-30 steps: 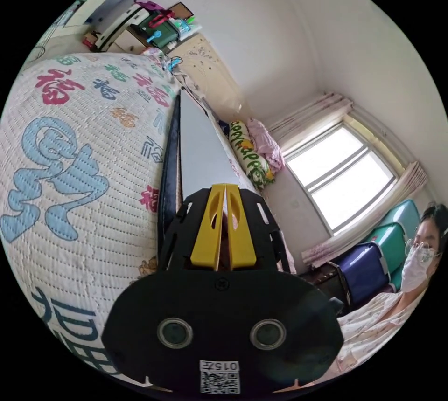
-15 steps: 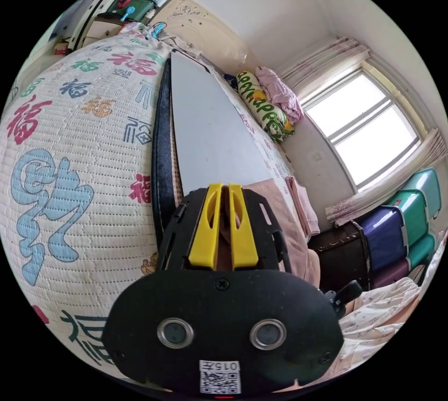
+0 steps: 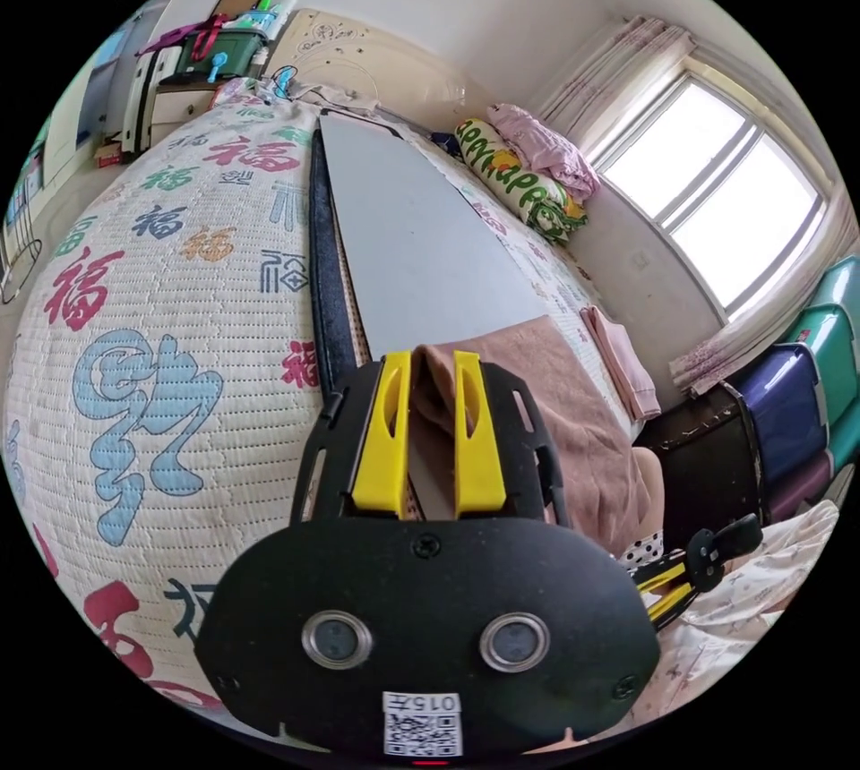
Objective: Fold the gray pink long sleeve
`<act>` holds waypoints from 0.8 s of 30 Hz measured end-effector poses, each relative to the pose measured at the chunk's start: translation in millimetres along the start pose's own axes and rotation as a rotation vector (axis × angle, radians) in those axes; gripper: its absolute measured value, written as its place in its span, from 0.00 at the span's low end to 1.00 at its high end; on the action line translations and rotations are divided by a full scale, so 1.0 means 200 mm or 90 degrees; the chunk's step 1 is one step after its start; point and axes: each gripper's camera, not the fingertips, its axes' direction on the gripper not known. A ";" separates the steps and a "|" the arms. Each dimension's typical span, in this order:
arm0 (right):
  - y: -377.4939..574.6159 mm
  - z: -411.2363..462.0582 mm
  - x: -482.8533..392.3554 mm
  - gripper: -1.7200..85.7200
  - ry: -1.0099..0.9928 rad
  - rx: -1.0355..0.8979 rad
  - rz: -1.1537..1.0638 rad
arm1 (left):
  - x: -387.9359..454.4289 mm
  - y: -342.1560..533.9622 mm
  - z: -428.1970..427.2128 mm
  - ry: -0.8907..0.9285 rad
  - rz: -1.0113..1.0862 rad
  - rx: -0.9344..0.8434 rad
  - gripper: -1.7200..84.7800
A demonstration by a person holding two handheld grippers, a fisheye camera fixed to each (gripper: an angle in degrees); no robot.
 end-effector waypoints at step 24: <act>-0.22 0.20 -0.25 0.11 0.147 -0.063 -0.015 | 0.08 0.14 0.29 0.025 0.008 -0.004 0.11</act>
